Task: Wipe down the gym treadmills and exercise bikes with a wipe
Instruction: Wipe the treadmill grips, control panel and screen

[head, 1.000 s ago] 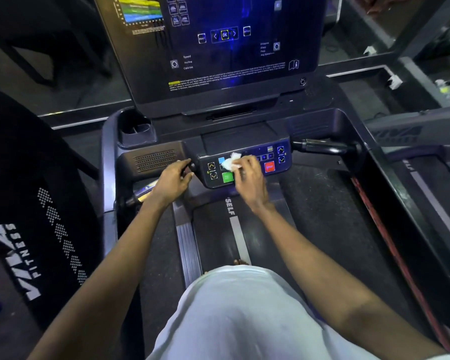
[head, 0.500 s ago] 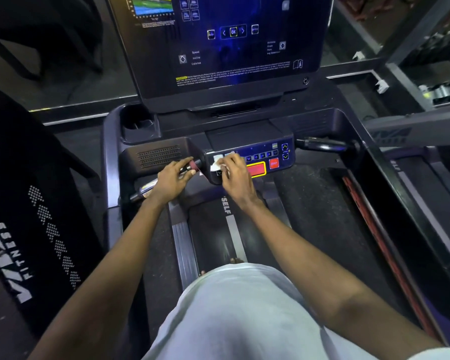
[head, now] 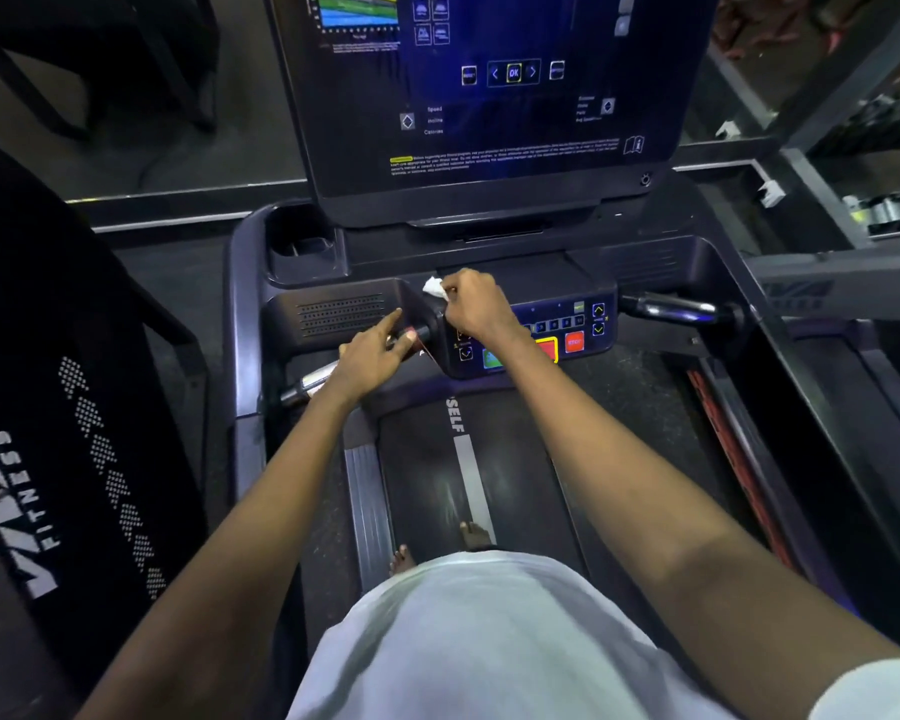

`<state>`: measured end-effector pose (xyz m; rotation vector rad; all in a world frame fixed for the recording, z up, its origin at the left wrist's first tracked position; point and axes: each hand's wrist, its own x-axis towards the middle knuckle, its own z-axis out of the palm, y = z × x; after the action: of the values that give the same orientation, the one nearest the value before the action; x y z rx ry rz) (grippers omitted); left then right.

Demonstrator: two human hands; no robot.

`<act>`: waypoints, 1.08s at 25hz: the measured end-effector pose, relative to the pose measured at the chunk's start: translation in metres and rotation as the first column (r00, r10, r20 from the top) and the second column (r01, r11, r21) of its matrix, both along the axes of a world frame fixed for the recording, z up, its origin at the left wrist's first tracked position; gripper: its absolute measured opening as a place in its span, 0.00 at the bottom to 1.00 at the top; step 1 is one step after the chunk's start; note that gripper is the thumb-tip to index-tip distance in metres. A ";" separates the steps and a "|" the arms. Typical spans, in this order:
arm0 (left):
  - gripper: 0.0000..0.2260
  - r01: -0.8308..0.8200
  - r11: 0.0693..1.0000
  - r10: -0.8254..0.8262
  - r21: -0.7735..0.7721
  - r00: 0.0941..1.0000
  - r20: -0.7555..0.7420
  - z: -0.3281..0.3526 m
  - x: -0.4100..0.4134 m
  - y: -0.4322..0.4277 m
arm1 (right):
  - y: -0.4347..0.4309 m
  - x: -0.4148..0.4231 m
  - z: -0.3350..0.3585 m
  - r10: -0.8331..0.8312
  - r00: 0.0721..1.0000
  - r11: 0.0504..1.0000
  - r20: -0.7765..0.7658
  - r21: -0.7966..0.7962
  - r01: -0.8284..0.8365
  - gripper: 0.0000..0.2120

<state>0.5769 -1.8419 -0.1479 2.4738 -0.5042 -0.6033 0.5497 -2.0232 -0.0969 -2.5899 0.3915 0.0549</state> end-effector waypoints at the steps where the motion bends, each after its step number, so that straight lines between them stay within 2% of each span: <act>1: 0.26 -0.022 1.000 0.022 0.005 0.999 -0.024 0.001 0.001 -0.002 | 0.000 0.004 0.004 0.043 0.997 0.999 -0.068 -0.016 -0.044 0.15; 6: 0.25 -0.123 0.983 0.110 -0.134 0.989 -0.102 -0.001 0.011 -0.020 | -0.004 0.019 0.000 0.248 0.926 0.967 -0.285 0.010 -0.256 0.24; 8: 0.24 -0.152 0.981 0.139 -0.118 0.984 -0.115 -0.002 0.017 -0.027 | -0.013 0.030 -0.001 0.308 0.892 0.951 -0.330 0.074 -0.301 0.25; 13: 0.24 -0.225 0.974 0.225 0.015 0.971 -0.081 -0.006 0.012 -0.035 | -0.044 0.032 -0.006 0.431 0.856 0.902 -0.285 0.117 -0.415 0.23; 20: 0.22 -0.289 0.957 0.285 -0.036 0.954 -0.096 0.005 0.002 -0.040 | -0.117 0.030 -0.031 0.270 0.880 0.951 -0.391 -0.036 -0.308 0.25; 23: 0.24 -0.330 0.941 0.325 -0.078 0.943 -0.077 0.012 -0.001 -0.052 | -0.092 0.029 -0.027 0.384 0.852 0.906 -0.357 -0.034 -0.422 0.26; 25: 0.24 -0.328 0.944 0.327 -0.036 0.944 -0.036 0.014 -0.003 -0.055 | -0.076 0.025 -0.026 0.477 0.817 0.861 -0.323 -0.013 -0.508 0.26; 27: 0.24 -0.316 0.949 0.316 0.011 0.948 -0.025 0.014 -0.004 -0.054 | -0.087 0.023 -0.021 0.448 0.833 0.883 -0.326 0.016 -0.469 0.26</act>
<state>0.5729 -1.8959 -0.1339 2.4774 -0.0885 -0.5058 0.5728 -2.1101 -0.1178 -2.6833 -0.1356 0.6515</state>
